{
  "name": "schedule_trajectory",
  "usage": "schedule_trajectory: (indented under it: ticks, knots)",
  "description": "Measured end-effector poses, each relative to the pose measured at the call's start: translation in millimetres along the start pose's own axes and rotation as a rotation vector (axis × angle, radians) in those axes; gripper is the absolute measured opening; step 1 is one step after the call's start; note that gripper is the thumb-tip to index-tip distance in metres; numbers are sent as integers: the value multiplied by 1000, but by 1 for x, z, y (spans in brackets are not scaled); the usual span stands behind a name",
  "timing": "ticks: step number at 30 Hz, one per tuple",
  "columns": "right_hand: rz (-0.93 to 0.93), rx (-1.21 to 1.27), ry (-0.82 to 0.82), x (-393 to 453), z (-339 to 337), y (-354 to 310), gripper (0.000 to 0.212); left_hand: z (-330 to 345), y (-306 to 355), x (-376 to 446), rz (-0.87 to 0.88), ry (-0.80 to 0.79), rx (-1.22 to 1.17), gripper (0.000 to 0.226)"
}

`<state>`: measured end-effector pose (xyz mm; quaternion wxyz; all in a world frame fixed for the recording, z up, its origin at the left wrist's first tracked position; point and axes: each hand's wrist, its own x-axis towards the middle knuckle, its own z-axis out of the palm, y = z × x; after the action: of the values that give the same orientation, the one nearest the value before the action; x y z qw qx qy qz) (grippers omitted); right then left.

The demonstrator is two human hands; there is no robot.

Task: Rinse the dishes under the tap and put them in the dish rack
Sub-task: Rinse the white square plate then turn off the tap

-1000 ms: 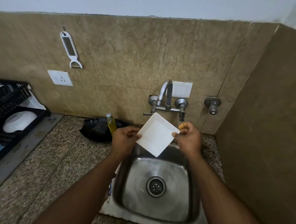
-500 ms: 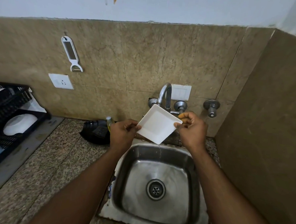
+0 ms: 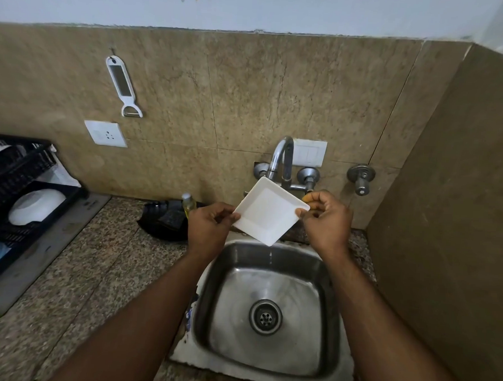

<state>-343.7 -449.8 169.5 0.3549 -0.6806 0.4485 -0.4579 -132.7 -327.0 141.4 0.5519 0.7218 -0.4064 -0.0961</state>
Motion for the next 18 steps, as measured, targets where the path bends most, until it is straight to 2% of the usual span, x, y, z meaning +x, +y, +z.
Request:
schedule_trajectory:
  ticks: [14, 18]
  knots:
    - [-17, -32, 9, -7, 4, 4, 27, 1, -16, -2, -48, 12, -20, 10]
    - [22, -127, -6, -16, 13, 22, 25, 5, -27, -13, -71, -27, 18, 10]
